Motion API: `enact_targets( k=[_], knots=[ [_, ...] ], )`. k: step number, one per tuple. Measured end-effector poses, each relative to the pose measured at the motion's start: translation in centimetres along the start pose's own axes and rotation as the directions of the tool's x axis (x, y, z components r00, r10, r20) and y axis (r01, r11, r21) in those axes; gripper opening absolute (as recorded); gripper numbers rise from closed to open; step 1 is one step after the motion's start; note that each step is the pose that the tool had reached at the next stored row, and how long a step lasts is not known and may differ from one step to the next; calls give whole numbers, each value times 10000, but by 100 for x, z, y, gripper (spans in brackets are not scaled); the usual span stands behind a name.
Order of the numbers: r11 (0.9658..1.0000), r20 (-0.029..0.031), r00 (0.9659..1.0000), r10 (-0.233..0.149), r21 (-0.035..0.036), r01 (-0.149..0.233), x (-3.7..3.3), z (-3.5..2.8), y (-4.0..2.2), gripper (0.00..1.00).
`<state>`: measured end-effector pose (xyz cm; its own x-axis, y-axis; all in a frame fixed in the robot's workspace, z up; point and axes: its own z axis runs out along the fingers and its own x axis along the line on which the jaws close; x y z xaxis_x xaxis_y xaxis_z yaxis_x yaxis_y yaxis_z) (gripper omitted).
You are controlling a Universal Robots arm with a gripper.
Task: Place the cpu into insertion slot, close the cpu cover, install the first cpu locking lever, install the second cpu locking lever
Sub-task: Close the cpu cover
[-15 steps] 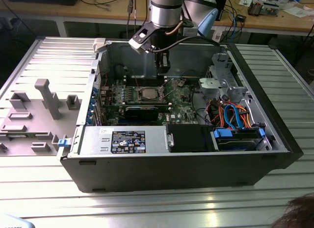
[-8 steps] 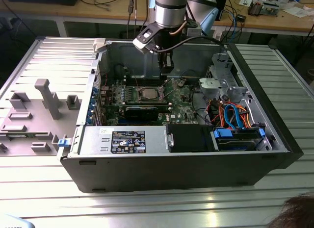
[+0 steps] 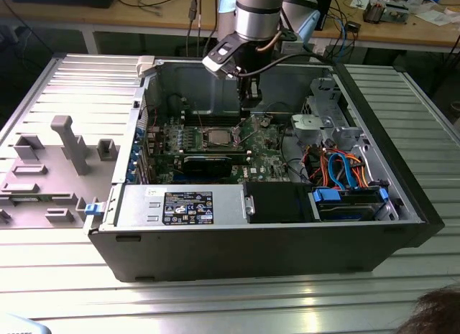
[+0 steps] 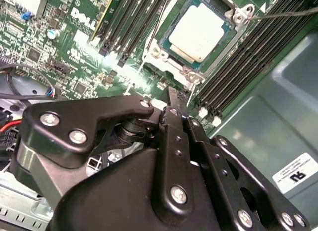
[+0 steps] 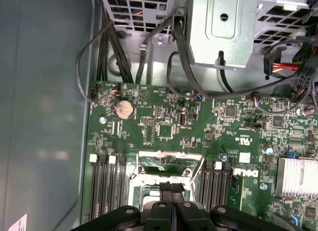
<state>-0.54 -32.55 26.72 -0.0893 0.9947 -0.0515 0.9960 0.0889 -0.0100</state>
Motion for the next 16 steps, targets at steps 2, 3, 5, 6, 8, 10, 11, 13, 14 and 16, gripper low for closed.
enact_targets(
  k=[2,3,5,6,8,10,11,13,14,16],
  knots=[
    [10000,-1,10000,-2,17,2,-2,0,27,11],
    [10000,-2,10000,-4,38,4,-5,-1,59,11],
    [10000,-5,10000,-4,59,4,-8,-1,90,11],
    [10000,-6,10000,-5,73,5,-10,-1,111,11],
    [10000,-8,10000,-6,91,6,-12,-1,139,11],
    [9999,-10,10000,-7,108,7,-15,-1,166,11],
    [9999,-12,10000,-7,118,7,-16,-1,180,11],
    [9999,-14,10000,-8,139,8,-19,-1,212,11],
    [9999,-15,10000,-9,148,9,-20,-1,225,11],
    [9999,-16,10000,-10,167,11,-22,-1,254,11]
  ],
)
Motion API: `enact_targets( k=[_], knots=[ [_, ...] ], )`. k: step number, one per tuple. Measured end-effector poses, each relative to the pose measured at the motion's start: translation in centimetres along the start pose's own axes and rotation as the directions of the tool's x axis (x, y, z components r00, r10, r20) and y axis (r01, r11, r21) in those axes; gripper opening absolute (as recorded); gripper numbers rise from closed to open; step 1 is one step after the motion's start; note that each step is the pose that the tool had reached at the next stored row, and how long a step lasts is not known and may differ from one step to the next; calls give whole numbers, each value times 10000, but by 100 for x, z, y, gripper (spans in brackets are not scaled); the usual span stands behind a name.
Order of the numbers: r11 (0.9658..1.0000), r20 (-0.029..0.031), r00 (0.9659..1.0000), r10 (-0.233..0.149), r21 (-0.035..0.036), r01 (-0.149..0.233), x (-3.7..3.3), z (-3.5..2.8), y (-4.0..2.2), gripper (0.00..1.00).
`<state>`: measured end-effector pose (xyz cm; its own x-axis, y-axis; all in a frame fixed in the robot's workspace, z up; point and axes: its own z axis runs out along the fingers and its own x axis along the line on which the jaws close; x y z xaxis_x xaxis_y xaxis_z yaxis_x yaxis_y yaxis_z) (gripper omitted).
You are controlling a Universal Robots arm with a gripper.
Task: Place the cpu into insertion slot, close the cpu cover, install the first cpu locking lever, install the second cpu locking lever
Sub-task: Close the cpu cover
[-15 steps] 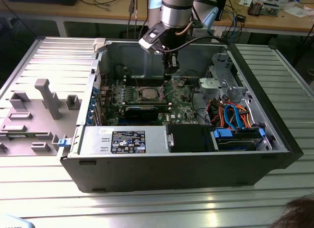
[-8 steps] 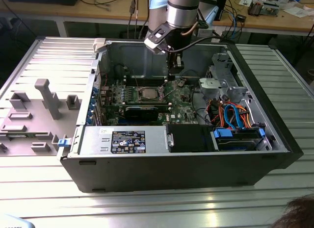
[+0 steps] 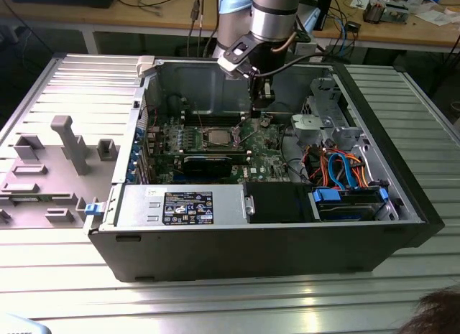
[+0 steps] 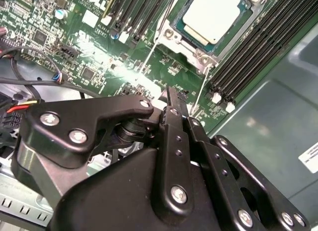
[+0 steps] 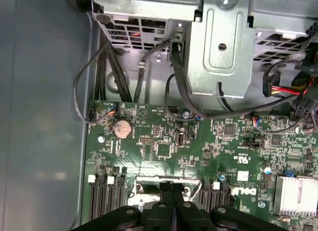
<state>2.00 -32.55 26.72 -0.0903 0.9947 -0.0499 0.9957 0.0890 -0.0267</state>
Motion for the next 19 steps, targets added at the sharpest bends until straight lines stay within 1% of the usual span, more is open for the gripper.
enact_targets(
  k=[3,5,7,9,11,13,14,16,18,19],
  knots=[
    [10000,-3,10000,-1,29,1,-4,-1,43,11],
    [10000,-4,10000,-3,54,3,-9,-3,91,11],
    [10000,-5,10000,-2,65,2,-11,-4,114,11],
    [10000,-7,10000,-4,83,4,-15,-6,157,11],
    [10000,-9,10000,-5,97,5,-17,-7,182,11],
    [9999,-12,10000,-6,130,6,-21,-8,223,11],
    [9999,-16,10000,-8,158,8,-22,-8,243,11],
    [9998,-26,10000,-3,183,3,-23,-7,255,11],
    [9997,-42,10000,11,225,-10,-25,-1,271,11],
    [9996,-53,10000,22,269,-20,-26,9,286,11]
  ],
)
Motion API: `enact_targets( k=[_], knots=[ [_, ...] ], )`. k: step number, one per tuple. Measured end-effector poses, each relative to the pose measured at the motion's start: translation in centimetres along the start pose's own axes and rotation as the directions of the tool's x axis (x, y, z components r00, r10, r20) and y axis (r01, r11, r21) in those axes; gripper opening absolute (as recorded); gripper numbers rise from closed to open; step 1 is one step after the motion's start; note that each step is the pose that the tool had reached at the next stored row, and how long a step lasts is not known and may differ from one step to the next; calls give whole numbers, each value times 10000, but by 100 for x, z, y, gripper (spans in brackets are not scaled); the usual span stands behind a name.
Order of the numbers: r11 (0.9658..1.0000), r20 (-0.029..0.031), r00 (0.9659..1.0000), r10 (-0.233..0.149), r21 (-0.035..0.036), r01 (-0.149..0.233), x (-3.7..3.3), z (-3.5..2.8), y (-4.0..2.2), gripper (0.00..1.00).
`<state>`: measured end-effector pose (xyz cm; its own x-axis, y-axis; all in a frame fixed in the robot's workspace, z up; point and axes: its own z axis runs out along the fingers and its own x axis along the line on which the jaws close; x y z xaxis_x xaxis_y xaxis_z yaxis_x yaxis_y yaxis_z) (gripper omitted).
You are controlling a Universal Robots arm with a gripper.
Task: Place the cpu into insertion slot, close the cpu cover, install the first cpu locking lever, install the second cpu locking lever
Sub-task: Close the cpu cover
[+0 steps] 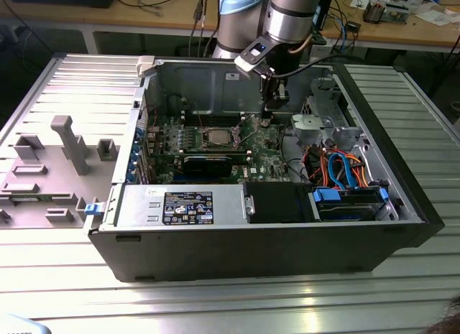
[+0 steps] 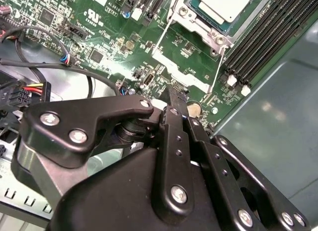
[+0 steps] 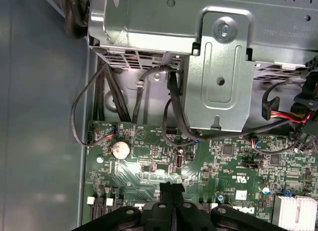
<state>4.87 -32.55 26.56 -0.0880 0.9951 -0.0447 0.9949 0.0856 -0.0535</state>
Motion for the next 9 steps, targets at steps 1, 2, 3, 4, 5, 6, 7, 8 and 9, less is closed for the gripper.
enact_targets(
  k=[1,2,3,4,5,6,7,8,9],
  knots=[
    [10000,-5,10000,5,32,-5,0,8,10,11],
    [10000,-10,10000,9,62,-9,-1,17,18,11],
    [10000,-14,10000,11,96,-11,0,31,26,11],
    [9999,-16,10000,10,132,-10,0,46,34,11],
    [9998,-21,10000,8,184,-7,0,71,45,11],
    [9998,-23,10000,7,208,-6,0,86,48,11],
    [9997,-26,10000,6,233,-5,1,103,50,11],
    [9997,-28,10000,5,254,-4,2,119,51,11],
    [9996,-29,10000,5,266,-5,3,135,51,11]
  ],
)
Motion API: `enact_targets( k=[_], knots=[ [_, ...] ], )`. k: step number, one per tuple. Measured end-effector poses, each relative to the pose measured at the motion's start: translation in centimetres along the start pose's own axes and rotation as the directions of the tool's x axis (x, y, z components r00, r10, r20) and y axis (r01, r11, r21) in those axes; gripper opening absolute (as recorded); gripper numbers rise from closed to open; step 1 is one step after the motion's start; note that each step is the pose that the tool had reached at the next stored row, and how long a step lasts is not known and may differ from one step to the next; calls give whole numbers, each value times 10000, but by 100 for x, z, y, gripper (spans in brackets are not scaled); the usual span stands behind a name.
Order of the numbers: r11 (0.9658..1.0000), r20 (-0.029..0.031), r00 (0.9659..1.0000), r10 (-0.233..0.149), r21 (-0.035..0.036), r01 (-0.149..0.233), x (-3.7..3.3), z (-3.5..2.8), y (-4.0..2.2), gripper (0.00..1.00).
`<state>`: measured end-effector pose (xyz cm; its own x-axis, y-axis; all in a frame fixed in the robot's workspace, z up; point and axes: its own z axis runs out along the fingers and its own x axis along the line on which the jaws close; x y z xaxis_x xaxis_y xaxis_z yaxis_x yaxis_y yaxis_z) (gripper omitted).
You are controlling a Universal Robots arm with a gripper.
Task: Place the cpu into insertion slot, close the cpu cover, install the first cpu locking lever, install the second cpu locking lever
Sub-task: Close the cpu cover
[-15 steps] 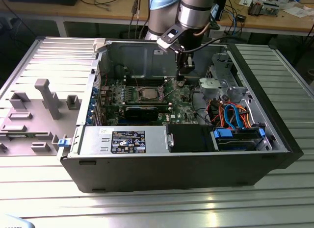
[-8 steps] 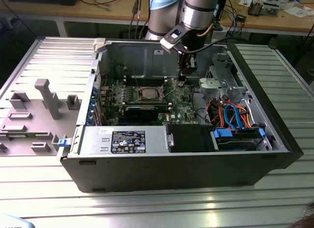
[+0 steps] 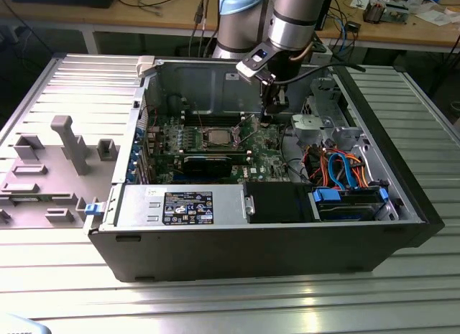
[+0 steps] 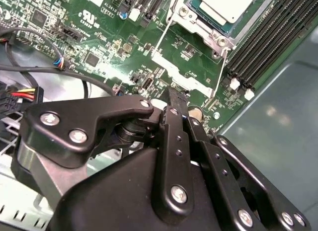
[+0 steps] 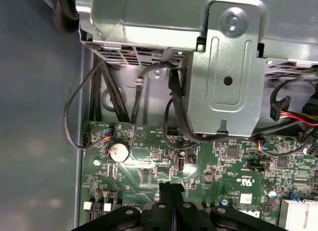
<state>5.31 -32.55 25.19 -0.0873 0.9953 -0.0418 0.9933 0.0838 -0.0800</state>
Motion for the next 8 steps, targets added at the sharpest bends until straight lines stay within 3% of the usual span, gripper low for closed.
enact_targets(
  k=[3,8],
  knots=[
    [10000,-3,10000,-2,38,2,2,60,5,11],
    [10000,-4,10000,-3,40,3,3,63,5,11]
  ],
)
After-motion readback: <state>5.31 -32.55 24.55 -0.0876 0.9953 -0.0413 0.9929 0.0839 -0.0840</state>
